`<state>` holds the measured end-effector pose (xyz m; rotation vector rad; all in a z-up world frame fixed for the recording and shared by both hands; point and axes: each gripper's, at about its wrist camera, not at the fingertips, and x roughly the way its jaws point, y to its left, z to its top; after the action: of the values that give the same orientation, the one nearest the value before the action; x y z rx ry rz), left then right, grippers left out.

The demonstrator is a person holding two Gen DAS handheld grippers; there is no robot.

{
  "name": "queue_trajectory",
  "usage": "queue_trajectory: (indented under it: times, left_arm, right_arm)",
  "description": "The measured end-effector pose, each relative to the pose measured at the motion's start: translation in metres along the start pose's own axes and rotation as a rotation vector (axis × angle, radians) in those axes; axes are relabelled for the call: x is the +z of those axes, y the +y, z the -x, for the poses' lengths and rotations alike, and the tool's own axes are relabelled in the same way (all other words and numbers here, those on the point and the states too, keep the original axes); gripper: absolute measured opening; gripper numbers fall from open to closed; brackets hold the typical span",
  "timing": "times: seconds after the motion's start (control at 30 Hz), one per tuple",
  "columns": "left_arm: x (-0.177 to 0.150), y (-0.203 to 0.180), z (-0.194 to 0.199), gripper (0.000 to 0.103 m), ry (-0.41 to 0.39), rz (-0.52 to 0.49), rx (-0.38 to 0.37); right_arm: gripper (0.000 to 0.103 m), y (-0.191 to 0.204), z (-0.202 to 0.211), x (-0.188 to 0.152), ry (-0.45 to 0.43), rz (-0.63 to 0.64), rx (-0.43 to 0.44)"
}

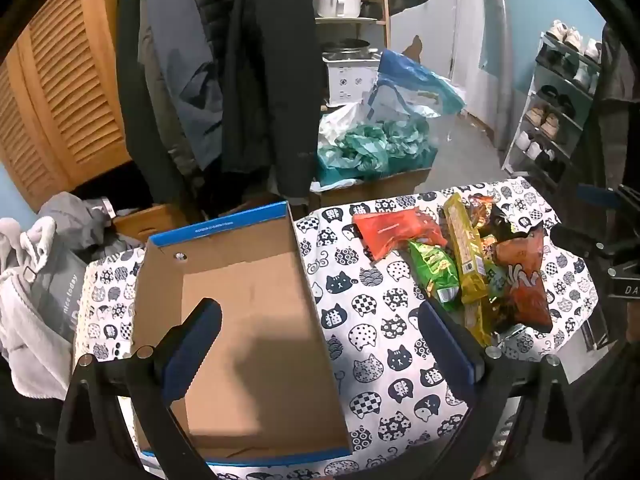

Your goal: Organize snacks

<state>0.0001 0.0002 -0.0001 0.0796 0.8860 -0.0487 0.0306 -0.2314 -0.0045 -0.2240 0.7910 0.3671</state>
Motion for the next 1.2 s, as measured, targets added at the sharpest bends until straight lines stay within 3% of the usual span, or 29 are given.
queue_trajectory:
  times: [1.2]
  left_arm:
    - [-0.007, -0.004, -0.007, 0.100, 0.016, -0.012, 0.001]
  right_arm:
    - [0.091, -0.001, -0.007, -0.005, 0.031, 0.002, 0.002]
